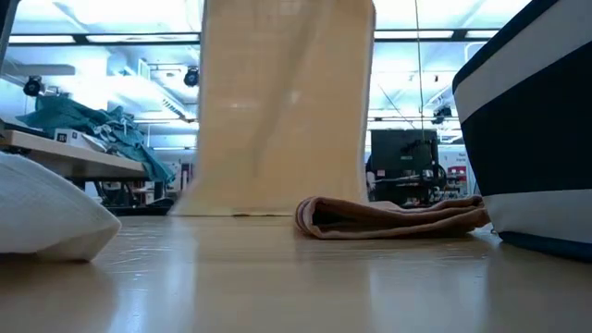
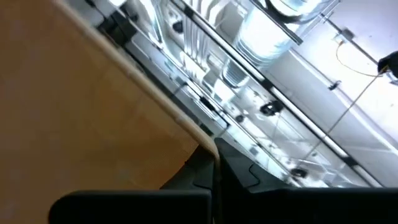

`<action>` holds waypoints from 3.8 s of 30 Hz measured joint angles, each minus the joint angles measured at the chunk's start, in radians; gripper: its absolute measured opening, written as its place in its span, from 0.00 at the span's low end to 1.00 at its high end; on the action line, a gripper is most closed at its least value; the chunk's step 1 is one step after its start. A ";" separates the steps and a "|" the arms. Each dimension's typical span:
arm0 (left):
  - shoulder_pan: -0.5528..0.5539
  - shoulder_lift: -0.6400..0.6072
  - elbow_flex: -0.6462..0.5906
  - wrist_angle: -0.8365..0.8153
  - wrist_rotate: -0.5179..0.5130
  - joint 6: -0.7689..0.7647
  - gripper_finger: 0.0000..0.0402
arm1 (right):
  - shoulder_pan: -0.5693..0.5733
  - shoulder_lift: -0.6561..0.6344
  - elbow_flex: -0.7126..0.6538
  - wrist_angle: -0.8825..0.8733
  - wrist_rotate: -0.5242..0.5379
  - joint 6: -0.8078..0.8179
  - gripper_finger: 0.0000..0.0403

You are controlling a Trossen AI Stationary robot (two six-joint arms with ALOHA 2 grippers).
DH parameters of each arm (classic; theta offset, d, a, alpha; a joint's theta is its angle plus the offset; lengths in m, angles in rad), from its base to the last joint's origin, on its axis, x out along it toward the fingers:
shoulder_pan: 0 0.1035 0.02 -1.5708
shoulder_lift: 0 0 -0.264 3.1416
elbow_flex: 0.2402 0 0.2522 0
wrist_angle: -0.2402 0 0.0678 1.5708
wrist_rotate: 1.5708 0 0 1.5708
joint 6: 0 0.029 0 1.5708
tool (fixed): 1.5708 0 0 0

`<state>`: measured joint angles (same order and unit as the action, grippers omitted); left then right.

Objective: Fold towel
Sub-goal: Fold the yellow towel

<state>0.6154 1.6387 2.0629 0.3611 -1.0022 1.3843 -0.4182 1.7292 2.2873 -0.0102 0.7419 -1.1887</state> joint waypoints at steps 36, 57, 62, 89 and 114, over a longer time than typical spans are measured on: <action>-0.718 -0.223 -0.294 -0.782 -0.572 -0.790 0.00 | 0.566 -0.284 0.016 -1.356 -0.532 1.319 0.00; -1.472 -0.245 -0.716 -0.747 -0.569 -1.632 0.00 | 1.048 -0.289 -0.509 -1.254 -0.500 1.657 0.00; -1.502 -0.240 -0.849 -0.584 -0.569 -1.826 0.00 | 1.152 -0.289 -0.600 -1.231 -0.289 1.744 0.00; -0.767 -0.642 -1.492 -0.470 0.002 -2.036 0.00 | 0.716 -0.297 -0.749 -1.338 0.090 1.544 0.00; -0.086 -0.156 -1.107 -1.010 0.310 -1.656 0.00 | -0.115 -0.144 -0.969 -0.573 -0.635 0.945 0.00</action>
<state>0.5297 1.4826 0.9562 -0.6493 -0.6926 -0.2715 -0.5331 1.5848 1.3188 -0.5832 0.1068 -0.2439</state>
